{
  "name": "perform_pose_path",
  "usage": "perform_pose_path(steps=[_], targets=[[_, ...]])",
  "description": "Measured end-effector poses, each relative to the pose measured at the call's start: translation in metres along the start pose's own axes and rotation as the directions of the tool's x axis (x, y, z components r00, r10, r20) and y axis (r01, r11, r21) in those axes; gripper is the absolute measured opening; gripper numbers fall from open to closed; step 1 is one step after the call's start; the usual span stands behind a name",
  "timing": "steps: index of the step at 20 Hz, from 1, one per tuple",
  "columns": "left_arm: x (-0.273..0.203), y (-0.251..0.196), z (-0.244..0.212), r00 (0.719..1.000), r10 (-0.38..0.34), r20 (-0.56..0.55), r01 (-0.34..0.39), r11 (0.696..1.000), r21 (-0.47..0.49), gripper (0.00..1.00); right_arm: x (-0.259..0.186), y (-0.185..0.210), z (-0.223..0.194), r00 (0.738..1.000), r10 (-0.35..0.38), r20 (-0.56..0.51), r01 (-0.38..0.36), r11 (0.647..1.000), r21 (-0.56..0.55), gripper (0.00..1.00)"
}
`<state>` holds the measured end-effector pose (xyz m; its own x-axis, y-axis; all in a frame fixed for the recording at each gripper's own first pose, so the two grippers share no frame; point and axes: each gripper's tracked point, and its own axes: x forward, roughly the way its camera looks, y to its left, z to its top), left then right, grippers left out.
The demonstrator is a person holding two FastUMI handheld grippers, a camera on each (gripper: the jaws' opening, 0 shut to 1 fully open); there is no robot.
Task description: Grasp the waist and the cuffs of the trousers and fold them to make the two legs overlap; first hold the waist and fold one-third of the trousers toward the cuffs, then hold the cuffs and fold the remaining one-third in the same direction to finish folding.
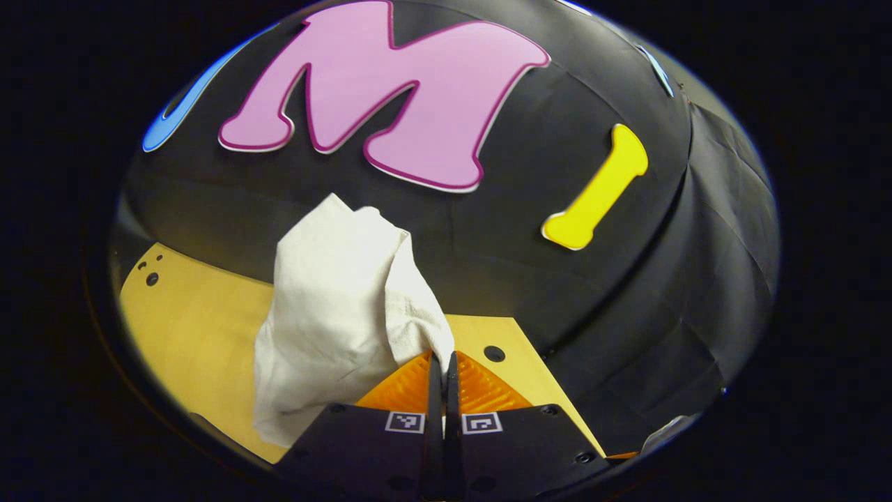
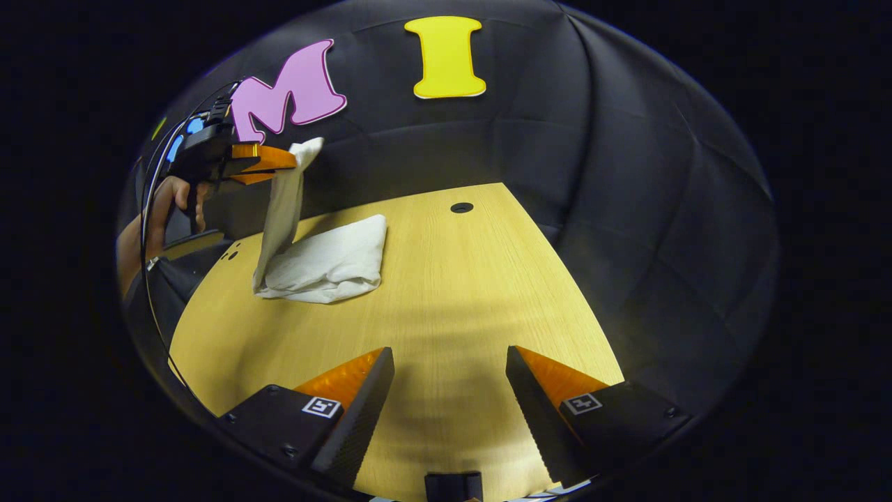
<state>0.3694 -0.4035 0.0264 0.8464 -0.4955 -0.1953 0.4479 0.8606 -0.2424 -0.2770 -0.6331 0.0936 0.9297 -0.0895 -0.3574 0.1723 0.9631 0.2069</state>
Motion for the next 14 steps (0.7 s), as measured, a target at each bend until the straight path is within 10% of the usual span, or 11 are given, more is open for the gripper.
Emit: perform_pose_path(steps=[9, 14], targets=[[0.023, -0.016, -0.107, 0.981, 0.023, -0.195, -0.023, 1.0, 0.001, 0.08, 0.004, -0.022, 0.003, 1.0, -0.009, -0.006, 0.01, 0.999, 0.037, 0.99], [-0.008, -0.01, -0.134, 0.975, 0.009, -0.22, -0.004, 1.0, 0.025, 0.54, -0.007, -0.007, -0.001, 1.0, -0.014, 0.007, 0.014, 1.0, 0.016, 0.99]])
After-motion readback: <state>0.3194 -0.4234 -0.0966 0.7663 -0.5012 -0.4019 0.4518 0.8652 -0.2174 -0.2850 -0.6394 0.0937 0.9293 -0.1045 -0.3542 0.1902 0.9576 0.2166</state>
